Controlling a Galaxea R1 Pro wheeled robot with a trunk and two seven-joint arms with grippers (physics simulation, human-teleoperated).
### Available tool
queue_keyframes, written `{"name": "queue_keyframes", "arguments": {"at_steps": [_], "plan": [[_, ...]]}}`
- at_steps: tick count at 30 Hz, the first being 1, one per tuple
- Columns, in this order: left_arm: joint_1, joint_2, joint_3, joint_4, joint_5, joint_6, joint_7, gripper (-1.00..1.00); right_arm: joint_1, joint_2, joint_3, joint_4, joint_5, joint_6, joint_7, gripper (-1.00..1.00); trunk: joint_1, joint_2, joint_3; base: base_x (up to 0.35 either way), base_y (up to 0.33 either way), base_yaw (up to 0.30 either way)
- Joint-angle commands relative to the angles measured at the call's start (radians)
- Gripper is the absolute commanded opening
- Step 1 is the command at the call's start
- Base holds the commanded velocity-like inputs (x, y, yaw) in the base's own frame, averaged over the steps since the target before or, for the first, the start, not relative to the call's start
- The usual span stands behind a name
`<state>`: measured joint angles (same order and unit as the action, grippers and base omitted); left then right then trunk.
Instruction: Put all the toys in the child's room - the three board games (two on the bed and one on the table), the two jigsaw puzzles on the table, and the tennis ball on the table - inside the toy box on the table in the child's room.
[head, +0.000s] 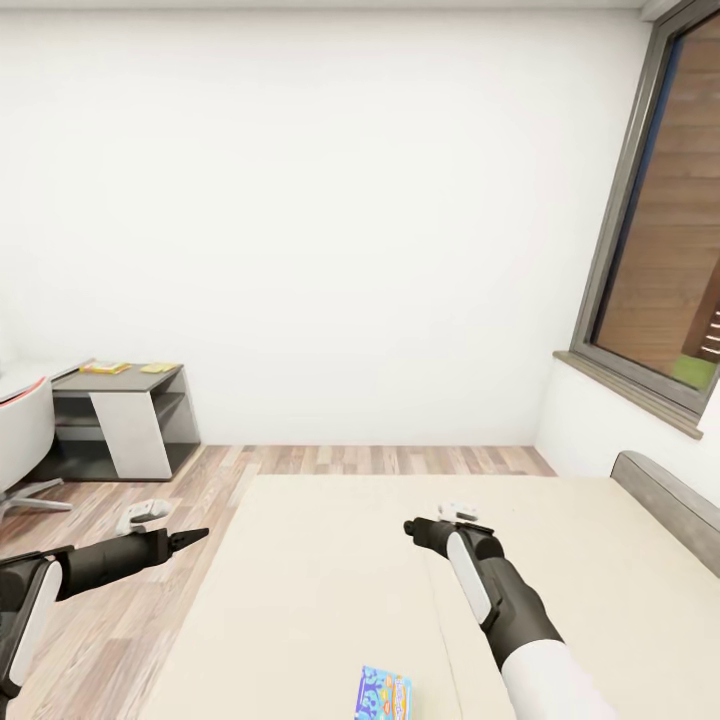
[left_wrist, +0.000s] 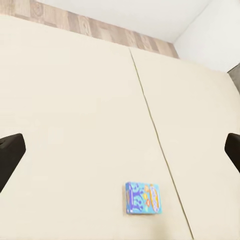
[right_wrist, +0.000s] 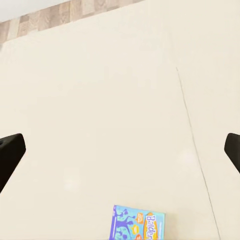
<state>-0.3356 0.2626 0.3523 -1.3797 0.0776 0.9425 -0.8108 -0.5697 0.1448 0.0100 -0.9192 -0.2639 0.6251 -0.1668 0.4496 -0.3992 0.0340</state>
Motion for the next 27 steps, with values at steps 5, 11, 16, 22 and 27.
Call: {"name": "queue_keyframes", "arguments": {"at_steps": [5, 11, 16, 22, 27], "plan": [[0.0, -0.001, 0.001, -0.002, 0.008, 0.01, 0.004, 1.0, -0.001, 0.004, 0.002, 0.0, -0.011, 0.008, -0.009, 1.0, 0.0, -0.001, -0.007, 0.0, 0.0, 0.0], [0.0, -0.001, 0.001, -0.006, 0.008, 0.01, 0.002, 1.0, -0.001, 0.006, 0.002, 0.002, -0.01, 0.01, -0.008, 1.0, 0.0, -0.001, -0.017, 0.0, 0.0, 0.0], [0.0, 0.0, 0.002, -0.008, 0.009, 0.009, -0.001, 1.0, -0.002, 0.007, 0.002, 0.006, -0.009, 0.011, -0.008, 1.0, 0.0, -0.001, -0.025, 0.0, 0.0, 0.0], [0.0, 0.003, 0.003, -0.01, 0.01, 0.009, -0.004, 1.0, -0.002, 0.007, 0.002, 0.006, -0.009, 0.012, -0.008, 1.0, 0.0, -0.001, -0.035, 0.0, 0.0, 0.0], [0.0, 0.014, 0.011, -0.014, 0.012, 0.012, -0.099, 1.0, -0.003, 0.007, 0.002, 0.006, -0.009, 0.013, -0.008, 1.0, 0.0, -0.001, -0.043, 0.0, 0.0, 0.0]]}}
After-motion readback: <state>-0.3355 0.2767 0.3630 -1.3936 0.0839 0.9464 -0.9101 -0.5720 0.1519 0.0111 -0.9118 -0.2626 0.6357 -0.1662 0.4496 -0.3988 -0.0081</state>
